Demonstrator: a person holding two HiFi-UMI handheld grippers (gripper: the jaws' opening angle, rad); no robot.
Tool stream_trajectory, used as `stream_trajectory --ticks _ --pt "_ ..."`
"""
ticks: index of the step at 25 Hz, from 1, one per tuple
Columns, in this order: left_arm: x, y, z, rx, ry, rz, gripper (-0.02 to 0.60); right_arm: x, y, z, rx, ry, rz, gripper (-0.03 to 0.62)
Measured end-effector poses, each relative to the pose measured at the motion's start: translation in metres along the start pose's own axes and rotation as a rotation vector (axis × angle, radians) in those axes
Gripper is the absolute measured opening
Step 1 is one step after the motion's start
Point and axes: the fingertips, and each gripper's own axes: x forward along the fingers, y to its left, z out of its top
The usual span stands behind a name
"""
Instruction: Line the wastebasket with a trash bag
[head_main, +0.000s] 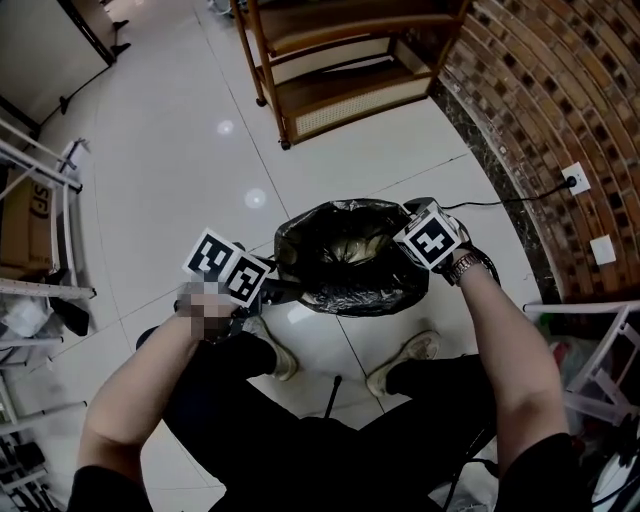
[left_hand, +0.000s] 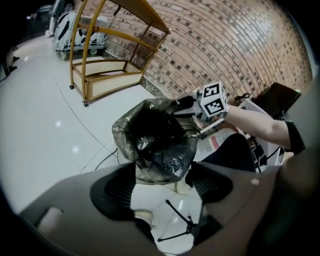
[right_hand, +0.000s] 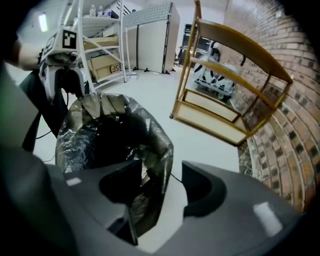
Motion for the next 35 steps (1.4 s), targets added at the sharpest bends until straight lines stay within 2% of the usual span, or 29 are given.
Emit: stream_trajectory --ticks 2,5,8,11,14,16,19,20,25,27,30,33,35 --pt "-0.012 0.006 0.015 0.01 -0.033 0.027 0.356 -0.005 -0.004 0.006 -0.013 -0.028 -0.002 0.25" --pt "-0.027 0.012 0.039 0.072 -0.045 0.083 0.356 -0.009 -0.009 0.018 -0.018 -0.058 -0.013 0.248" --pt "-0.033 0.009 0.049 0.133 -0.013 0.109 0.356 -0.007 -0.011 0.023 -0.038 -0.058 -0.02 0.184" --pt "-0.021 0.019 0.063 0.202 0.01 0.189 0.356 -0.004 -0.017 0.028 -0.02 -0.081 -0.049 0.135" --pt "0.004 0.037 0.078 0.24 0.035 0.246 0.356 -0.001 -0.022 0.037 -0.006 -0.113 -0.086 0.101" --pt "0.015 0.054 0.087 0.266 0.048 0.317 0.356 0.0 -0.025 0.041 -0.005 -0.128 -0.105 0.101" --pt "0.014 0.087 0.096 0.296 0.06 0.478 0.342 0.002 -0.028 0.042 0.003 -0.133 -0.11 0.106" --pt "0.014 0.093 0.1 0.3 0.05 0.507 0.33 0.005 -0.028 0.04 0.008 -0.127 -0.102 0.109" --pt "0.021 0.115 0.107 0.287 0.008 0.579 0.316 0.023 -0.018 0.015 0.036 -0.054 -0.022 0.21" --pt "0.025 0.12 0.102 0.281 0.016 0.582 0.316 0.022 -0.013 0.009 0.041 -0.043 0.006 0.237" --pt "0.029 0.114 0.088 0.282 0.063 0.531 0.324 0.005 -0.005 0.009 0.055 -0.059 0.044 0.272" --pt "0.035 0.085 0.078 0.25 0.067 0.374 0.354 -0.016 -0.004 0.004 0.078 -0.076 0.053 0.282" --pt "0.031 0.071 0.074 0.234 0.057 0.311 0.362 -0.034 -0.003 -0.002 0.1 -0.092 0.049 0.282"
